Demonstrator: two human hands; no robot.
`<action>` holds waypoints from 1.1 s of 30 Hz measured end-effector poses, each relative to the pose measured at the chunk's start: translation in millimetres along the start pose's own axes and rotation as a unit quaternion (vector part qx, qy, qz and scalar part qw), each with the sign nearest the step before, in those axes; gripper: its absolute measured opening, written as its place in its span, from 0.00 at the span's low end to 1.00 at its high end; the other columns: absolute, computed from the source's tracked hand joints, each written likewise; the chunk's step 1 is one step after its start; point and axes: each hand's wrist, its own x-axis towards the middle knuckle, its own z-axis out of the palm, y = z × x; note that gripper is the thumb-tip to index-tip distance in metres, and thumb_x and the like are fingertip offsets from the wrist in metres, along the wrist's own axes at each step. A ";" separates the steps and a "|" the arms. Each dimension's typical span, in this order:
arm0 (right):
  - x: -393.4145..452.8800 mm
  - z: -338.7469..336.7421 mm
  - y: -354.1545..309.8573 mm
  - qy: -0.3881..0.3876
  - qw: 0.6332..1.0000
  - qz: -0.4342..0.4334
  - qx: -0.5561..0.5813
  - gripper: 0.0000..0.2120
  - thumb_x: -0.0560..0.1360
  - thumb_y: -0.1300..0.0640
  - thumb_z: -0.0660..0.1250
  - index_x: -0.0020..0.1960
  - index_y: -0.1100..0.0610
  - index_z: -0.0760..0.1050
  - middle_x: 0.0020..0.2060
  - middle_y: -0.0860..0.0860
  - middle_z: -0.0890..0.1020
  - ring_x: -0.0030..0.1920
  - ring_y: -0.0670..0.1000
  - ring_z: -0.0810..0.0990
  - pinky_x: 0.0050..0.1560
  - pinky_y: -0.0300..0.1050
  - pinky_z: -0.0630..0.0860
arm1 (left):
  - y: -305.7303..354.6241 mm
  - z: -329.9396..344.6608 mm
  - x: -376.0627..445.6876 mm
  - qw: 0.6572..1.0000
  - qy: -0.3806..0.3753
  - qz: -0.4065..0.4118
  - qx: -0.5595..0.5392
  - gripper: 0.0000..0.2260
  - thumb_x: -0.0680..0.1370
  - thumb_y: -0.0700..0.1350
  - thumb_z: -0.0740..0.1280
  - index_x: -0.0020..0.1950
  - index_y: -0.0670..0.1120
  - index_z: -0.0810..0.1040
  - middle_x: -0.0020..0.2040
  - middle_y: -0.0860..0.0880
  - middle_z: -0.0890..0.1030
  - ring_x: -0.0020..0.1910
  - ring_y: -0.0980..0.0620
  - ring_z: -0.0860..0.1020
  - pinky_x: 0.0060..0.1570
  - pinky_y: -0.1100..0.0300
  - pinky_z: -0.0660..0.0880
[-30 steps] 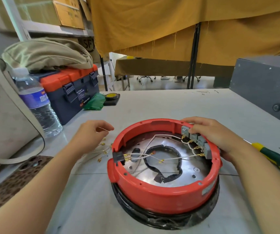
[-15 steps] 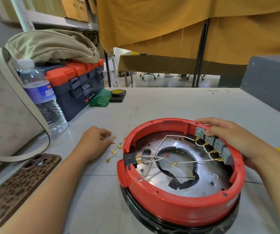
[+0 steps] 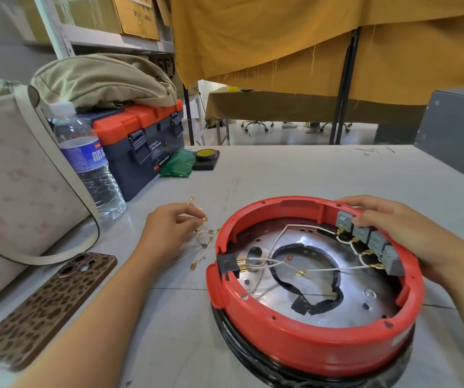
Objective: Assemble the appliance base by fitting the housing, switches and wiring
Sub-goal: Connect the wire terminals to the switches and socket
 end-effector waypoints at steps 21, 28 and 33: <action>0.1 -0.7 1.0 0.004 1.000 -0.004 -0.019 0.18 0.75 0.65 0.60 0.48 0.45 0.82 0.43 0.56 0.86 0.40 0.55 0.85 0.38 0.47 0.79 | 20.6 -6.1 -6.2 0.955 0.072 0.009 -0.286 0.07 0.76 0.37 0.67 0.50 0.47 0.82 0.43 0.47 0.84 0.41 0.49 0.84 0.38 0.65 0.79; -0.9 2.2 -1.0 0.023 0.999 0.000 -0.030 0.17 0.74 0.65 0.60 0.47 0.46 0.82 0.42 0.56 0.86 0.40 0.57 0.84 0.41 0.49 0.80 | 36.8 -11.4 -7.9 0.928 0.045 -0.003 -0.371 0.09 0.75 0.34 0.67 0.53 0.44 0.76 0.35 0.46 0.84 0.31 0.52 0.81 0.33 0.66 0.78; -1.2 6.4 -2.7 0.049 0.998 0.002 -0.051 0.14 0.73 0.65 0.61 0.48 0.49 0.81 0.42 0.55 0.85 0.40 0.53 0.83 0.48 0.50 0.77 | 69.9 -11.5 -12.9 0.950 -0.054 0.005 -0.308 0.10 0.73 0.34 0.68 0.54 0.42 0.77 0.36 0.44 0.84 0.30 0.53 0.81 0.32 0.66 0.78</action>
